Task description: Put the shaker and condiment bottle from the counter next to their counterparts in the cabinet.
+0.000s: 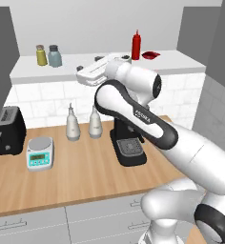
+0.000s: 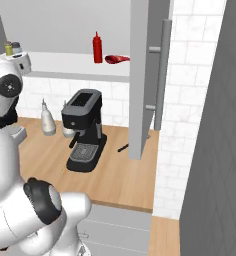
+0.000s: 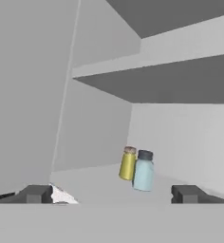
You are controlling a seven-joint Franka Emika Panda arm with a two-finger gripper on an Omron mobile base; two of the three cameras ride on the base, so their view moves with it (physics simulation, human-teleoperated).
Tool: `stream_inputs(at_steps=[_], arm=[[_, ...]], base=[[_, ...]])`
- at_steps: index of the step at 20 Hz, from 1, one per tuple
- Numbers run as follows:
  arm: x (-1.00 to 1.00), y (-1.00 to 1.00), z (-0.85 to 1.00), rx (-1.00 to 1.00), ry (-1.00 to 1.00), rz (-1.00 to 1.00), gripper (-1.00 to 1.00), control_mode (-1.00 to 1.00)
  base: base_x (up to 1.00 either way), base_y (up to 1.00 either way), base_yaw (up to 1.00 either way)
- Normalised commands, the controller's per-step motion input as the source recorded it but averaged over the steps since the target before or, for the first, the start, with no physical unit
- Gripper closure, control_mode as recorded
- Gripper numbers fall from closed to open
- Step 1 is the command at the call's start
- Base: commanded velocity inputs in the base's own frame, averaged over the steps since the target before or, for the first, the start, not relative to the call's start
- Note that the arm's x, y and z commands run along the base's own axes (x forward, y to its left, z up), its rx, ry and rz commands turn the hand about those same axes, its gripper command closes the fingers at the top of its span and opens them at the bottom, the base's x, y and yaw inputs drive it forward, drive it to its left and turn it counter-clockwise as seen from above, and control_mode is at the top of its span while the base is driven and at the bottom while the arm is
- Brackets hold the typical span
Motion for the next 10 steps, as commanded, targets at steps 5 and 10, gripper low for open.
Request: stream_inputs(at_steps=[5,10], arm=[[-1.00,-0.03,-0.08,0.00,-0.09,0.07,-1.00,-1.00],[-1.00,0.00,-0.48,-0.03,0.00,0.07,-1.00,-1.00]], base=[[0.00,0.00,0.00],[0.00,0.00,0.00]])
